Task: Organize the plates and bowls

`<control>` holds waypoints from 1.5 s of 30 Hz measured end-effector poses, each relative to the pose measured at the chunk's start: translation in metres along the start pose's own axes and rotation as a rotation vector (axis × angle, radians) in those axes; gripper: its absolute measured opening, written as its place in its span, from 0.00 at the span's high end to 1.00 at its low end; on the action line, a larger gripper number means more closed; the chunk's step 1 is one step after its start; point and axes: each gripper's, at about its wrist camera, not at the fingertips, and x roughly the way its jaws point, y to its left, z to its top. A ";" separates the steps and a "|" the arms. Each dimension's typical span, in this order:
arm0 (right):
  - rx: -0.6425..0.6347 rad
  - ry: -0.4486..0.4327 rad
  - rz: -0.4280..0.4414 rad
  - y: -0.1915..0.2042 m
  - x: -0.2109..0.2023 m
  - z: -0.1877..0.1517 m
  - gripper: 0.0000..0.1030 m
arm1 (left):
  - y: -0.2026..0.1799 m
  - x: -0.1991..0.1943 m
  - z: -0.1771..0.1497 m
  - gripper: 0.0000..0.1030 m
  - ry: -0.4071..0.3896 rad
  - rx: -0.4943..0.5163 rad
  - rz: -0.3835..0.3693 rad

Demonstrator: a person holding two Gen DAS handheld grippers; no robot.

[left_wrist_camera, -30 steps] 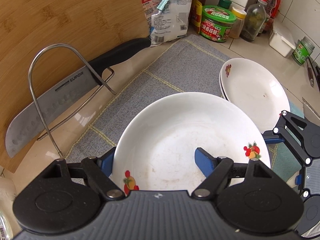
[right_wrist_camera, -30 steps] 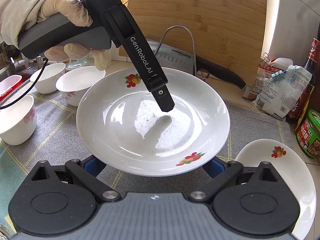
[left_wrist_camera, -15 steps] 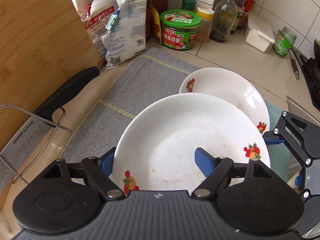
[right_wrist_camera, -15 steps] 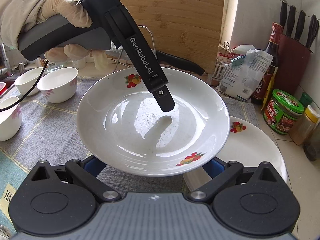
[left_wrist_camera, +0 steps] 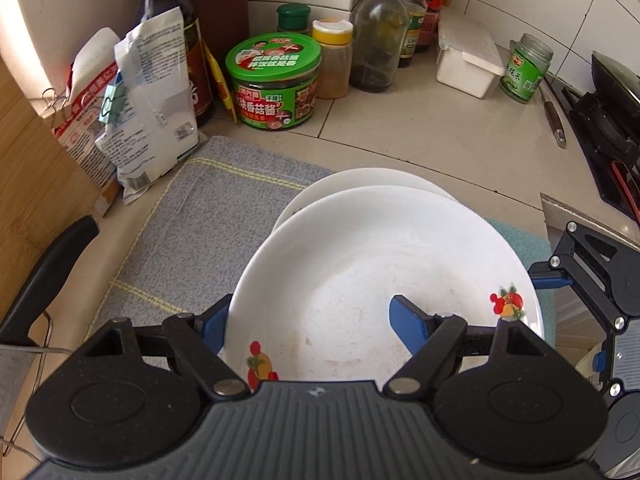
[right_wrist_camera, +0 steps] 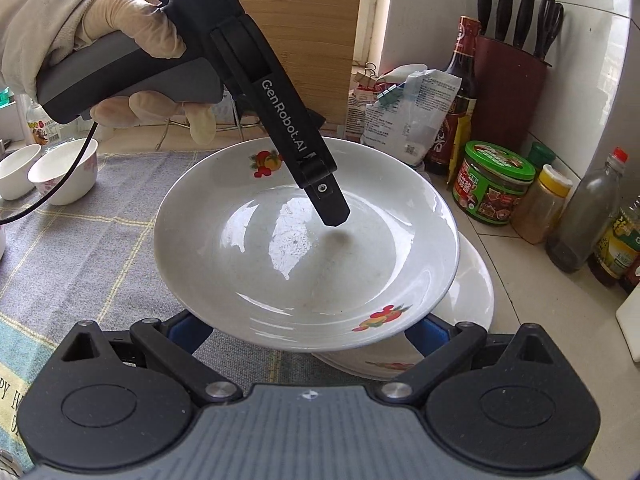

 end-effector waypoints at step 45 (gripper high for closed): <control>0.121 0.084 -0.074 -0.036 0.008 -0.015 0.01 | -0.017 0.066 0.038 0.14 0.072 0.087 -0.142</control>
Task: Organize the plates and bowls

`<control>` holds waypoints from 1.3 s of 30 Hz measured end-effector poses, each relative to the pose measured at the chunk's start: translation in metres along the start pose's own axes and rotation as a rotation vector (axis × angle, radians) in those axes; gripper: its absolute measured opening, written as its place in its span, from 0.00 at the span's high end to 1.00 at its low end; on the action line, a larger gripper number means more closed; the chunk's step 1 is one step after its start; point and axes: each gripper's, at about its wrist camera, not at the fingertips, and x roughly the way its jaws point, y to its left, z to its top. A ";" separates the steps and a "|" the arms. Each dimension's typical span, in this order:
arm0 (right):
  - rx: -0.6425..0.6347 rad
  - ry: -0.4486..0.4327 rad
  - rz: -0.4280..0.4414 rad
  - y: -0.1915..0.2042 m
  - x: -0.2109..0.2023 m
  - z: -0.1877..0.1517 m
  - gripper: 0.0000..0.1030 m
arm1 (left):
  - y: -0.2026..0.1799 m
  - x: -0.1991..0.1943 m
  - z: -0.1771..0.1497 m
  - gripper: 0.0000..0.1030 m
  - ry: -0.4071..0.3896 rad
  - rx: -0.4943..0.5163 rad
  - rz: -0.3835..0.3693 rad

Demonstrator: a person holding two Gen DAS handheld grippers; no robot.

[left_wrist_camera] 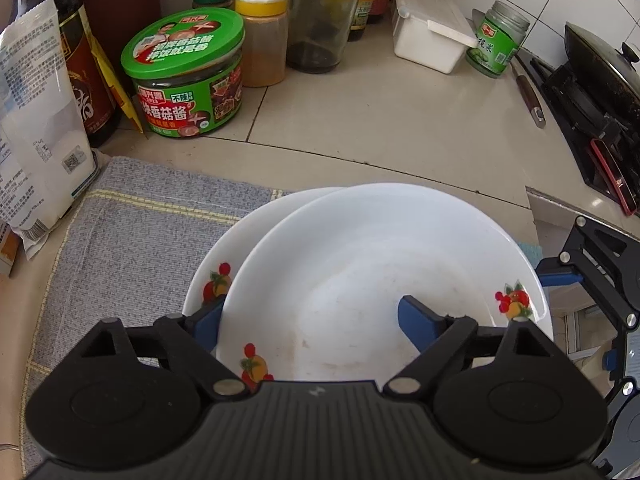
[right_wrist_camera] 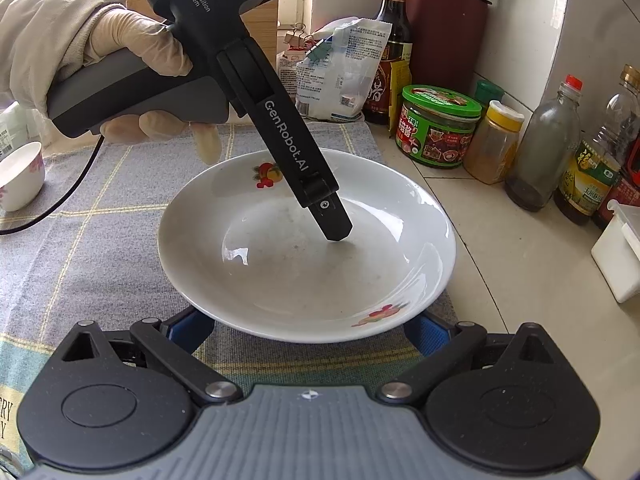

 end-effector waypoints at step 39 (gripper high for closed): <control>-0.018 -0.019 -0.007 0.004 -0.008 -0.002 0.00 | 0.002 -0.020 -0.006 0.10 -0.077 -0.003 0.076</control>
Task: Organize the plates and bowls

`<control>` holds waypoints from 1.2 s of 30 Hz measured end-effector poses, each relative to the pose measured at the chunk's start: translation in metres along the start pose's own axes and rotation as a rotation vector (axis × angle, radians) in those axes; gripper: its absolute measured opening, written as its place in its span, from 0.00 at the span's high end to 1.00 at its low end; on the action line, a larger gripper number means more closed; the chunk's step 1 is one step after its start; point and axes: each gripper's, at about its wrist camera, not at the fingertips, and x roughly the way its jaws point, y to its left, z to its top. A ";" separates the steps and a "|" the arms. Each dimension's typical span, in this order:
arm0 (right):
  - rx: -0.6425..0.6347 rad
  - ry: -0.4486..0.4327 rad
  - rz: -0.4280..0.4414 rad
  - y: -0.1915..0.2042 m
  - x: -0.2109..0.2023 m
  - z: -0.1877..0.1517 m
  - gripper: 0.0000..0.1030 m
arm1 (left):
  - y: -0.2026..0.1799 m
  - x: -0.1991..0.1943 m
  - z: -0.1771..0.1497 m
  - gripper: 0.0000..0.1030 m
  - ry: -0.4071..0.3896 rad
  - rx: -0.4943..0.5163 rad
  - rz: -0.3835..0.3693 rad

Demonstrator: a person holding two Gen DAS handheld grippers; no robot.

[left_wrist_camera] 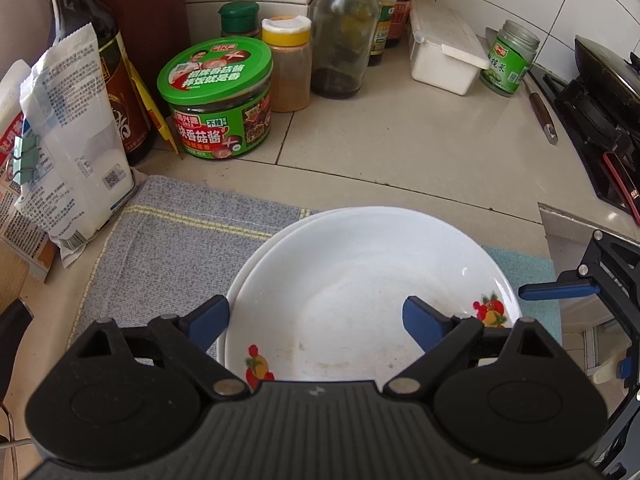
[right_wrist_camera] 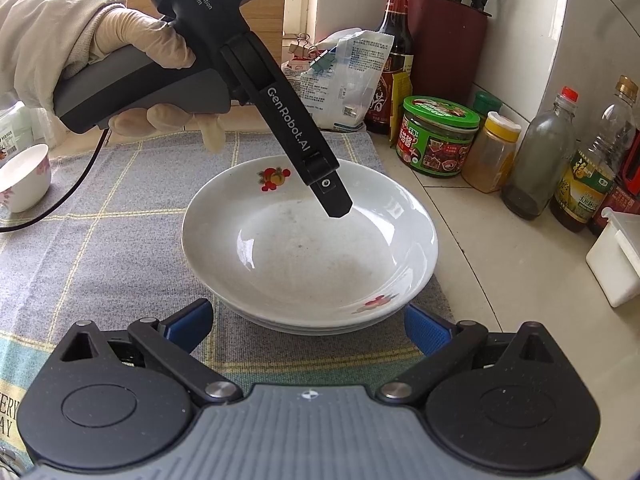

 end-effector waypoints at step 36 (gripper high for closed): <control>-0.092 -0.059 0.052 0.003 -0.016 0.005 0.00 | -0.100 -0.160 -0.118 0.01 -0.400 -0.238 0.458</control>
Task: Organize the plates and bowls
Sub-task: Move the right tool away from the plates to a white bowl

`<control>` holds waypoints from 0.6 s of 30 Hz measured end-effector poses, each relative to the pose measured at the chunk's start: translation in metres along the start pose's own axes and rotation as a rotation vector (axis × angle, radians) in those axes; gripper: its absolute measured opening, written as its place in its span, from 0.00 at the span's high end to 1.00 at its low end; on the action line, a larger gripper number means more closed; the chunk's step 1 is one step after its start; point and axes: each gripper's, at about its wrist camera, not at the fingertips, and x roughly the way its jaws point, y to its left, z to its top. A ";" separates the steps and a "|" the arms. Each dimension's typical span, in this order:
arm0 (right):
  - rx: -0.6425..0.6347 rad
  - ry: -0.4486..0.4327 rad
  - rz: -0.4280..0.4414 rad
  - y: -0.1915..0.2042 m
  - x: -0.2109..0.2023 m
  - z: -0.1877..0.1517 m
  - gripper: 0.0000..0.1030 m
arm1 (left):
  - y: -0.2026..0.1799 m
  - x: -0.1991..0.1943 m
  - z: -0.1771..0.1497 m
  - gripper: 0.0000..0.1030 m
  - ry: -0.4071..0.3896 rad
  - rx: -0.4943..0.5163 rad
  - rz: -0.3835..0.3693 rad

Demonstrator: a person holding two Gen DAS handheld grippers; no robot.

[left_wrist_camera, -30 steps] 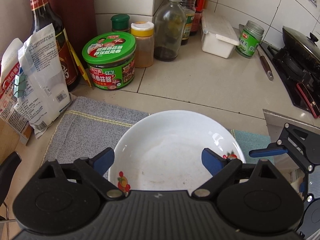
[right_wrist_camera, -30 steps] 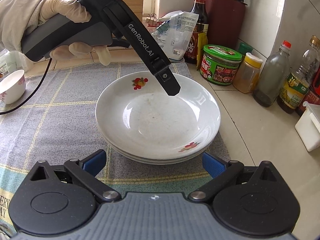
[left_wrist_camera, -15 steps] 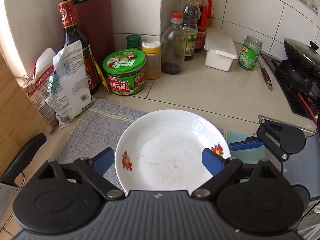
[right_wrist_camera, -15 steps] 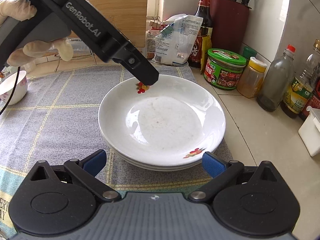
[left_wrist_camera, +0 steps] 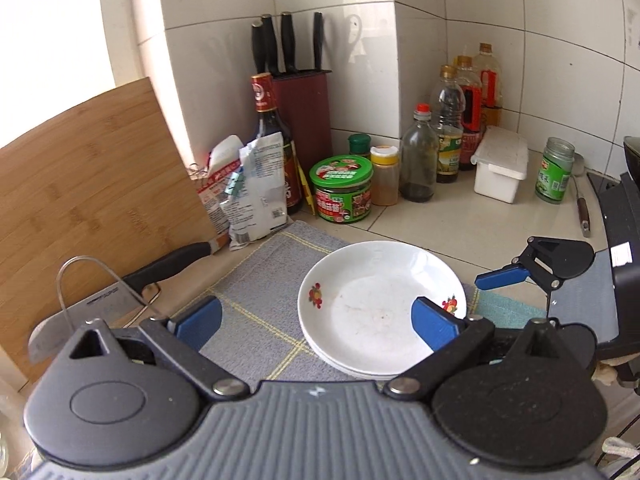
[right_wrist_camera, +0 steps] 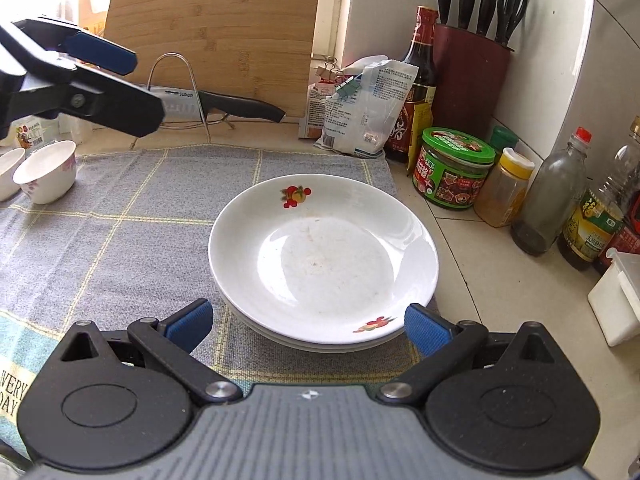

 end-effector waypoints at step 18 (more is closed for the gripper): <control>-0.171 -0.017 0.095 0.167 0.006 0.043 0.00 | 0.073 -0.131 -0.154 0.01 0.054 -0.243 0.305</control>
